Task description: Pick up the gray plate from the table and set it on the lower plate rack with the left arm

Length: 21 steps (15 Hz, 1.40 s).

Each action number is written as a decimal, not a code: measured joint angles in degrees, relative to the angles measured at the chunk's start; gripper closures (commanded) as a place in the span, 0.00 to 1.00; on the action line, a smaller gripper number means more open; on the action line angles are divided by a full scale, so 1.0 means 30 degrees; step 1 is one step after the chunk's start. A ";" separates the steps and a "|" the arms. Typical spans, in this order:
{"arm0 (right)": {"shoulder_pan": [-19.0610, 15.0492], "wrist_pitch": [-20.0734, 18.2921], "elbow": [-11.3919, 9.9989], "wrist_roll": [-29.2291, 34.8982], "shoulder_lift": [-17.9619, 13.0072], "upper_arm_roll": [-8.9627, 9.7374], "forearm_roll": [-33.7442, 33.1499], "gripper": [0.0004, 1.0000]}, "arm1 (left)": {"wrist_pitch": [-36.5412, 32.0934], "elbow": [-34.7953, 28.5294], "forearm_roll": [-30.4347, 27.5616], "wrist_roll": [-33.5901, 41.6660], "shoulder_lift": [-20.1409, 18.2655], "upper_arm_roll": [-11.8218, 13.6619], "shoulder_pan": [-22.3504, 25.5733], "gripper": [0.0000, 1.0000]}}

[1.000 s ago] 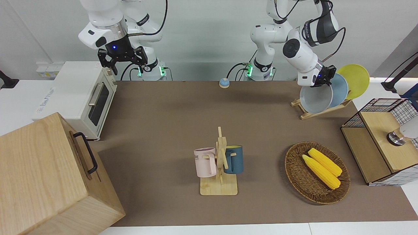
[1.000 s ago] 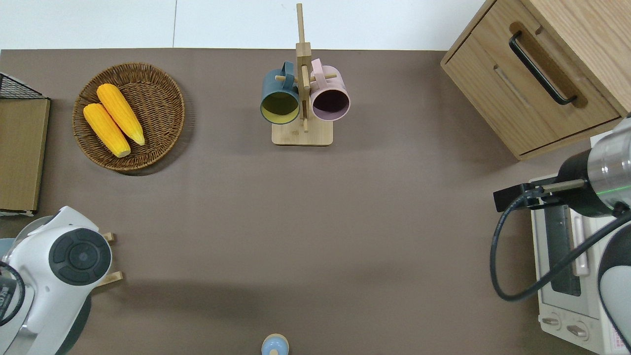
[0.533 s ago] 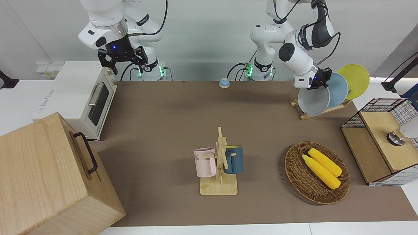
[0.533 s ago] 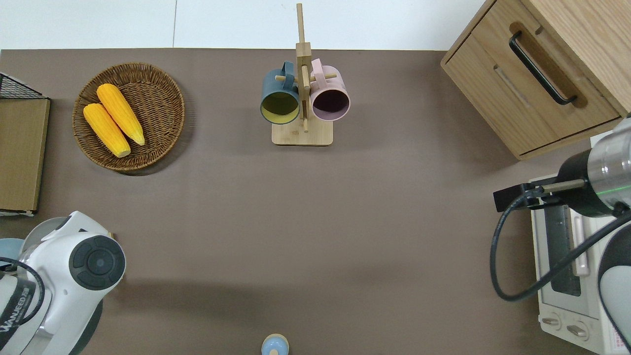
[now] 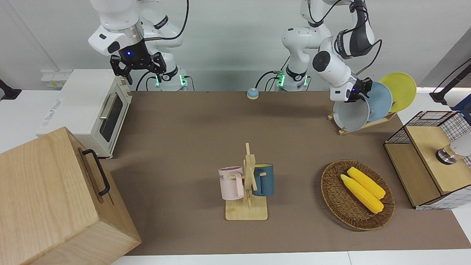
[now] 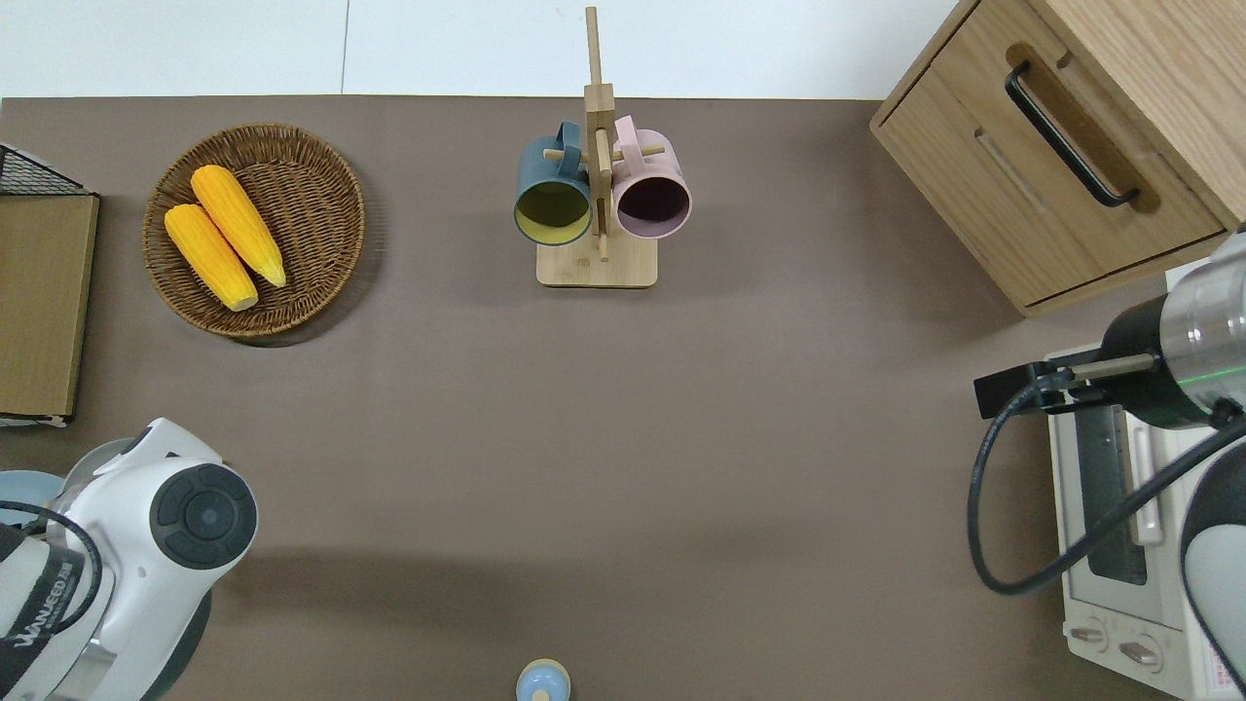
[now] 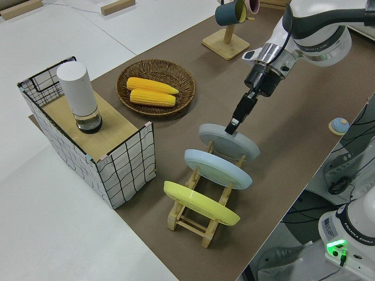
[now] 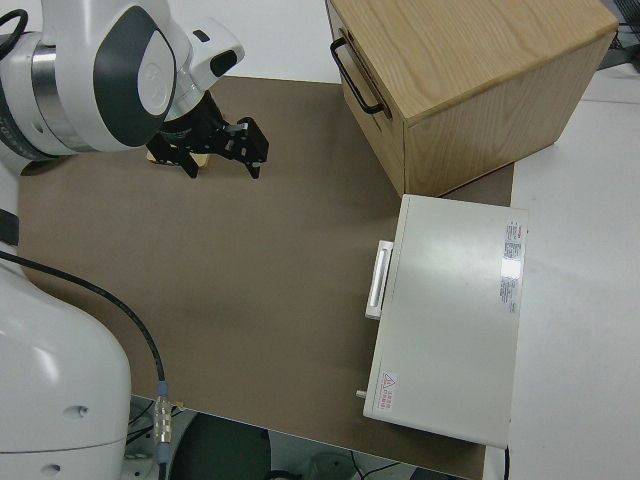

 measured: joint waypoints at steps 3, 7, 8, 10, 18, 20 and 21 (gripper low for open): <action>0.0000 0.0000 0.0000 0.0000 0.0000 0.0000 0.0000 0.01 | 0.0000 -0.0001 0.0013 -0.0001 0.0001 0.0000 0.0000 0.00; 0.0000 0.0000 0.0000 0.0000 0.0000 0.0000 0.0000 0.01 | 0.0008 0.0000 0.0028 -0.0001 0.0002 -0.0029 -0.0021 0.00; 0.0000 0.0000 0.0000 0.0000 0.0000 0.0000 0.0000 0.01 | 0.0019 0.0000 0.0037 0.0000 0.0002 -0.0042 -0.0035 0.00; 0.0000 0.0000 0.0000 0.0000 0.0000 0.0000 0.0000 0.01 | 0.0095 0.0035 0.0044 0.0000 0.0002 -0.0066 -0.0301 0.00; 0.0000 0.0000 0.0000 0.0000 0.0000 0.0000 0.0000 0.01 | 0.0242 0.4989 -0.5421 0.0041 0.1459 -0.0351 -0.1308 0.00; 0.0000 0.0000 0.0000 0.0000 0.0000 0.0000 0.0000 0.01 | 0.0214 0.7161 -0.7300 0.0040 0.2514 -0.0473 -0.1328 0.00; 0.0000 0.0000 0.0000 0.0000 0.0000 0.0000 0.0000 0.01 | 0.0093 0.8064 -0.8175 0.0033 0.2934 -0.0477 -0.1330 0.00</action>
